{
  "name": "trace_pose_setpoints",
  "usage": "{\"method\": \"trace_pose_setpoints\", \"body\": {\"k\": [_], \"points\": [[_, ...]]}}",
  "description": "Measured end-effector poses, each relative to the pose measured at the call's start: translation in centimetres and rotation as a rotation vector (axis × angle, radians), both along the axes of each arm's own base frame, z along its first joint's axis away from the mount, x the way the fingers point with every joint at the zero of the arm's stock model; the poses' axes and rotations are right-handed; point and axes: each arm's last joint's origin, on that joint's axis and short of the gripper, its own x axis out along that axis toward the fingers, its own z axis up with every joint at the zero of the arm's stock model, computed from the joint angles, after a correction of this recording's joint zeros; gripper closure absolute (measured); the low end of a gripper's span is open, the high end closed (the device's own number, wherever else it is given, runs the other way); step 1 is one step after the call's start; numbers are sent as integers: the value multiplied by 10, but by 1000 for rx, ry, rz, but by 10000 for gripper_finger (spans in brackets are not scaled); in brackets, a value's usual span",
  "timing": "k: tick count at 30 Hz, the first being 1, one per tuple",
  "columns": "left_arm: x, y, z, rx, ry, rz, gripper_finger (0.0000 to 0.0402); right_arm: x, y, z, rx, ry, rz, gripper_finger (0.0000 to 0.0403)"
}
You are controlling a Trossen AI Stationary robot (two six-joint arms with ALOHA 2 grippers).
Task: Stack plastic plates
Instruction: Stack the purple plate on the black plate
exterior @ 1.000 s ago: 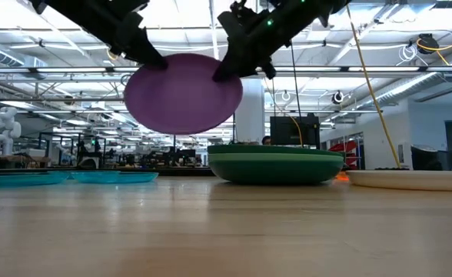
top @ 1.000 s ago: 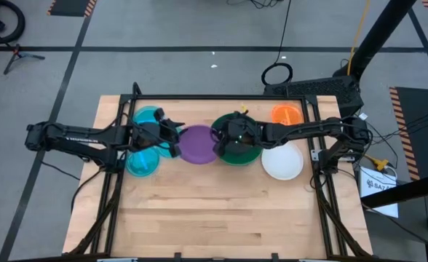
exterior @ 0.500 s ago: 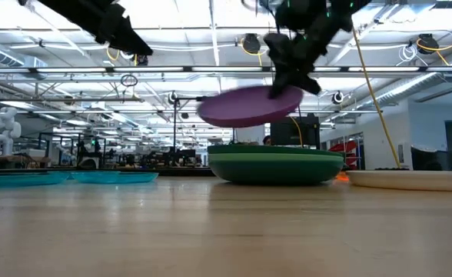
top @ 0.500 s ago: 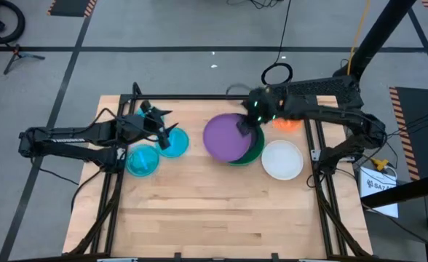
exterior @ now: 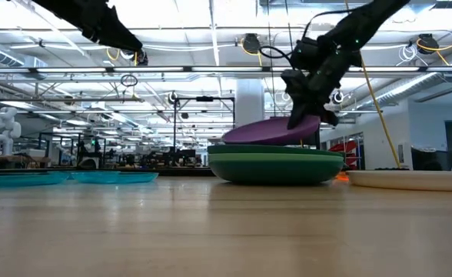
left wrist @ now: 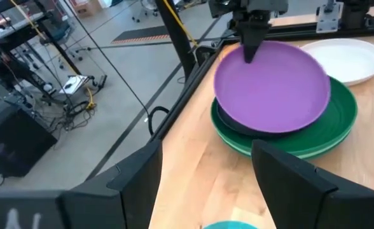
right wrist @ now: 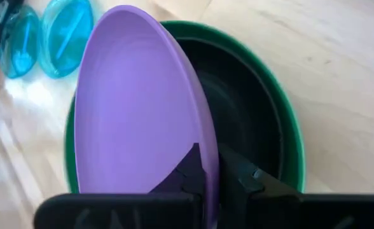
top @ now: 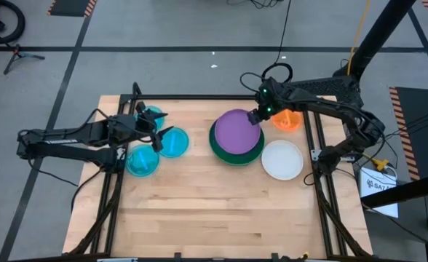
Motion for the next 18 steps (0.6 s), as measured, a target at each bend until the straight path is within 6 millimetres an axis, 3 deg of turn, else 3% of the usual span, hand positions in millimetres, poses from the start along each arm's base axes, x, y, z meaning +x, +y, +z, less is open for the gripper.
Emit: {"method": "trace_pose_setpoints", "body": {"k": [18], "points": [[-3,-6,-9,-121,42,-31,156,-4,-4,-9,-23,60,-178,287]]}}
